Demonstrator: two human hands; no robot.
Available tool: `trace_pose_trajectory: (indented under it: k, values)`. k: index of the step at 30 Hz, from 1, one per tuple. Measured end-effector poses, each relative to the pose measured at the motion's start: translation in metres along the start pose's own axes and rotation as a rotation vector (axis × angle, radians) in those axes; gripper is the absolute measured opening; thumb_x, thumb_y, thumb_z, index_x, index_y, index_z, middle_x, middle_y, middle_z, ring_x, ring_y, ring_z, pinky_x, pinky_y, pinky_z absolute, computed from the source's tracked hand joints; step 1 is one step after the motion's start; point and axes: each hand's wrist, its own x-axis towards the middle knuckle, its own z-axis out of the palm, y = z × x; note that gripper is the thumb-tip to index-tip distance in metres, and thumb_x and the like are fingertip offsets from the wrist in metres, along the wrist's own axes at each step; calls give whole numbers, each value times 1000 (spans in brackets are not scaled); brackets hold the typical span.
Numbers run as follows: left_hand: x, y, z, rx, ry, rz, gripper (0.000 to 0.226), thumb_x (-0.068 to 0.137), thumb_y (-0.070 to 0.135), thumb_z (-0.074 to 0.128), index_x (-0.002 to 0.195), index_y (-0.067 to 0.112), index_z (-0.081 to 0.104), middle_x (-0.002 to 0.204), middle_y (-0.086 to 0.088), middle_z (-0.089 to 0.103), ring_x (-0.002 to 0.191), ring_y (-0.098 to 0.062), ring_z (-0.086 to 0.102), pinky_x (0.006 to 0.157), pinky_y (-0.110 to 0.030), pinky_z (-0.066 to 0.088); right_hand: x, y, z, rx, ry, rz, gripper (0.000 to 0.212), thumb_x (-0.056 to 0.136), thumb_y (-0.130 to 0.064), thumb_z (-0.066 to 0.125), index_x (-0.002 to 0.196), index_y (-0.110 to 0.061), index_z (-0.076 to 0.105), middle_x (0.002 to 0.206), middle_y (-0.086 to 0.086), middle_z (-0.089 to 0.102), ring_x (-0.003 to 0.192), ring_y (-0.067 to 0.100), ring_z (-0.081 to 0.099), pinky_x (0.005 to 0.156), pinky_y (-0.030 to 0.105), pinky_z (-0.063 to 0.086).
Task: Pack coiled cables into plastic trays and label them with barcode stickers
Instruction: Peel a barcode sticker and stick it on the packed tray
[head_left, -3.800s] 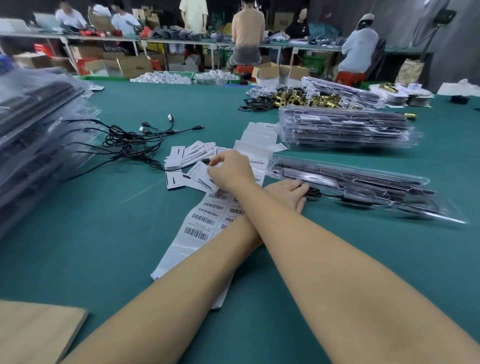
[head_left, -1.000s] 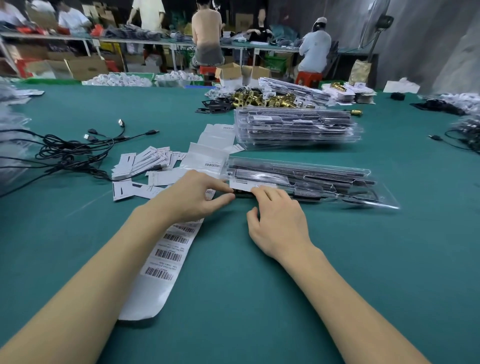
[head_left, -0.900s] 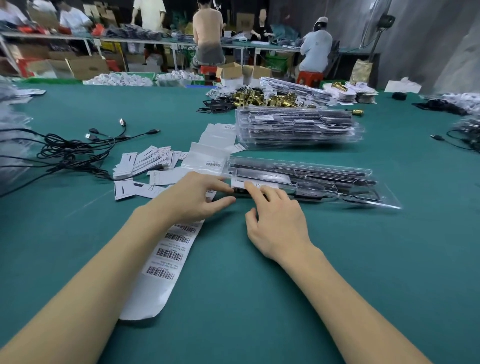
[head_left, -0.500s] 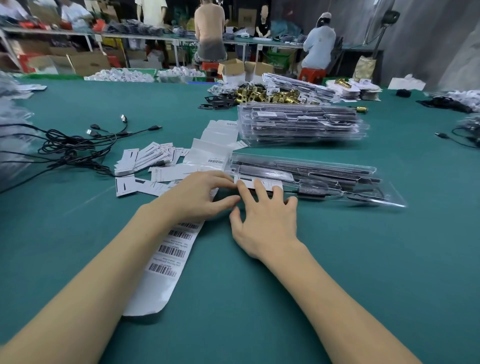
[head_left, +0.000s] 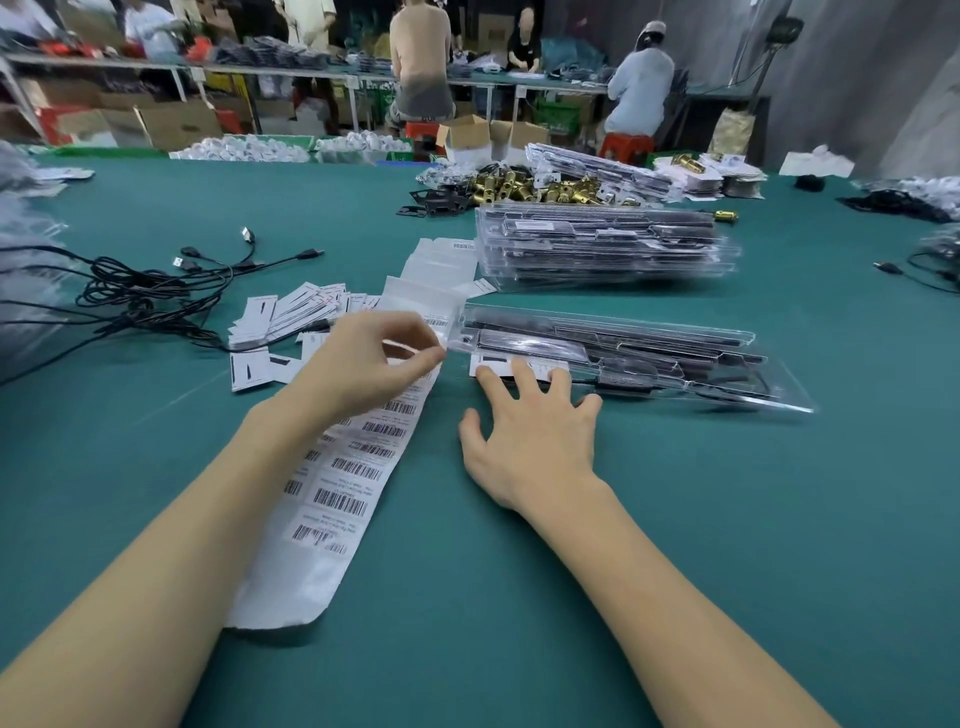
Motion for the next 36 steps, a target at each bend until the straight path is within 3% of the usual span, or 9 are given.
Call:
trace_pose_trajectory:
  k: [2, 4, 7, 12, 18, 26, 36]
  values:
    - [3, -2, -2, 83, 68, 41, 17, 87, 24, 75, 100, 20, 63, 99, 11, 68, 92, -4, 65, 80, -26, 56, 1, -2, 0, 7, -3, 5, 55, 97, -54, 22, 149, -35, 27, 158, 2, 25, 133, 36, 26, 99, 57, 26]
    - [5, -2, 1, 207, -1, 114, 31, 87, 31, 74, 114, 29, 59, 116, 16, 59, 104, -5, 57, 87, -28, 49, 1, -3, 0, 14, -9, 21, 55, 97, -54, 23, 150, -36, 26, 158, 9, 22, 136, 36, 24, 100, 57, 25]
    - [3, 2, 11, 291, -70, 159, 31, 88, 35, 70, 117, 35, 59, 125, 20, 54, 116, -5, 50, 98, -35, 46, 1, -4, 1, 23, -17, 44, 54, 98, -53, 24, 150, -37, 24, 157, 16, 20, 138, 36, 22, 100, 56, 25]
    - [3, 5, 20, 470, -53, 153, 33, 90, 46, 64, 119, 31, 59, 131, 15, 49, 119, -9, 48, 92, -35, 47, -1, -6, 0, 19, -4, 52, 53, 99, -52, 25, 150, -35, 25, 153, 17, 24, 135, 36, 26, 98, 53, 26]
    - [3, 1, 24, 563, -86, 131, 38, 87, 58, 60, 116, 33, 62, 130, 14, 47, 114, -10, 49, 84, -31, 46, -2, -10, 0, 25, -30, 67, 53, 101, -50, 25, 152, -34, 22, 152, 21, 26, 137, 37, 23, 100, 54, 26]
    - [3, 0, 27, 624, -92, 105, 35, 90, 60, 55, 114, 36, 63, 127, 15, 50, 112, -11, 51, 81, -30, 41, -2, -9, 1, 51, -88, 60, 59, 102, -53, 21, 157, -36, 10, 164, 23, 4, 150, 38, 5, 109, 60, 19]
    - [4, 5, 26, 651, -125, 36, 34, 91, 62, 53, 115, 41, 62, 129, 18, 49, 112, -9, 51, 75, -29, 34, -4, 0, -8, 70, -86, -10, 57, 103, -54, 28, 155, -33, 21, 160, 29, 13, 145, 40, 15, 108, 55, 23]
